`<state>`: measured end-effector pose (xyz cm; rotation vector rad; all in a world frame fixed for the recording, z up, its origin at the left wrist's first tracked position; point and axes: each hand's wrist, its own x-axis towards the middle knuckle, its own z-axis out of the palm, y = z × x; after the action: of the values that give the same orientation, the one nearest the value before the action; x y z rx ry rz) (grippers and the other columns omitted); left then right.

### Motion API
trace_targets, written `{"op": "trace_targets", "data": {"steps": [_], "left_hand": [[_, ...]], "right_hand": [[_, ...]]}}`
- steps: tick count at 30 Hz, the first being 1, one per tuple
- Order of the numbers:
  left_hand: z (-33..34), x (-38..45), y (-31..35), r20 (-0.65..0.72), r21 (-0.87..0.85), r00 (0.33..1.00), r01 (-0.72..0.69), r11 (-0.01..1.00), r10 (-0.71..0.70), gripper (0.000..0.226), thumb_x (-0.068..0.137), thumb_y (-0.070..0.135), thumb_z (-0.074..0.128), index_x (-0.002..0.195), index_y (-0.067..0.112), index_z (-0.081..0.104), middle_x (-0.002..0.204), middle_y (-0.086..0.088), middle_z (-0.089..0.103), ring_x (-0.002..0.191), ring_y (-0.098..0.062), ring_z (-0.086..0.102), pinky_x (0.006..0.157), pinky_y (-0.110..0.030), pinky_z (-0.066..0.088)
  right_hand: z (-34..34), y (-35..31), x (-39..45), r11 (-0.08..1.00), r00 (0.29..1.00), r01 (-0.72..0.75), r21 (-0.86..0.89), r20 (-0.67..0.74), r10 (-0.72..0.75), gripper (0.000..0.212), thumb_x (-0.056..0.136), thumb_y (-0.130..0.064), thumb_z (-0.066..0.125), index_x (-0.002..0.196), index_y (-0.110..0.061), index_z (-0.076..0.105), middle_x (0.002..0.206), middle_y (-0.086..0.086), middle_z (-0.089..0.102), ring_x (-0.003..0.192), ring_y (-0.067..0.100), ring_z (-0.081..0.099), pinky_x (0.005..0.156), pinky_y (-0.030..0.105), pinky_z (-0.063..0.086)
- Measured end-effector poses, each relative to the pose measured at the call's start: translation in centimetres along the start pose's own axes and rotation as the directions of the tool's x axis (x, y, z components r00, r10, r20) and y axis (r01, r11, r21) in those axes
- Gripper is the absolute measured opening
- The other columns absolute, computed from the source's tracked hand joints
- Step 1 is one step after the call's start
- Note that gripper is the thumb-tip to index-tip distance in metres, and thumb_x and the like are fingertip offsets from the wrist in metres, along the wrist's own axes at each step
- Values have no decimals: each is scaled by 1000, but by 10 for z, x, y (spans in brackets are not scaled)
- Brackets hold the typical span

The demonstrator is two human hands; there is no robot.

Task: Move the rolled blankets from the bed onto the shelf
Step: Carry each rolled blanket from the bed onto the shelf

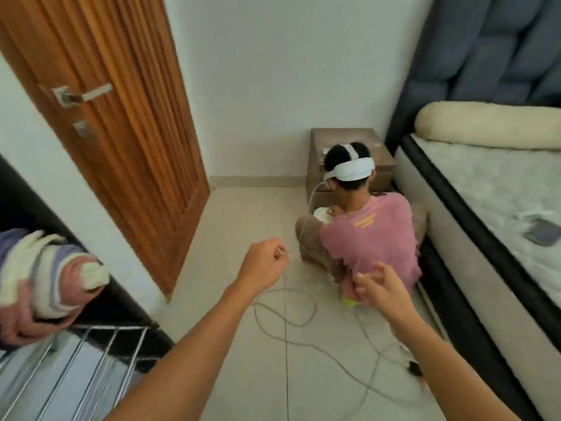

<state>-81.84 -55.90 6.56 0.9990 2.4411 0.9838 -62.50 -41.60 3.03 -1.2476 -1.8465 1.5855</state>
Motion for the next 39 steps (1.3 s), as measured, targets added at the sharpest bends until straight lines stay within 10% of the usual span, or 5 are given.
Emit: {"op": "trace_targets", "data": {"steps": [7,19,27,39], "left_hand": [[190,26,194,376,-40,864,-346,937,335,21,88,24,62,98,7,69,98,-8,73,96,-23,65,76,-24,42],[483,-78,481,743,-225,371,-646,730,557,22,90,25,59,101,8,68,89,-7,67,88,-21,64,78,-29,48],[619,-106,591,819,-257,162,-754,605,550,24,88,27,60,103,9,65,96,-6,66,90,-21,60,81,-30,47],[785,-59,711,859,-215,38,-878,428,510,50,88,19,60,133,0,48,137,-19,53,126,-32,50,102,-32,39]], "right_hand": [[-264,74,-43,916,811,-114,384,-496,308,48,94,-19,57,138,-9,41,112,14,58,92,28,62,82,42,52],[-522,191,-146,758,474,123,641,-709,523,23,93,-14,57,116,-12,52,103,12,60,80,25,60,63,31,49],[-566,234,-149,629,387,150,763,-630,673,10,94,-18,56,98,-10,61,97,14,64,90,27,63,78,35,53],[-644,268,-25,358,345,157,920,-391,853,53,91,-37,58,133,-10,41,92,12,63,81,23,64,66,30,50]]}}
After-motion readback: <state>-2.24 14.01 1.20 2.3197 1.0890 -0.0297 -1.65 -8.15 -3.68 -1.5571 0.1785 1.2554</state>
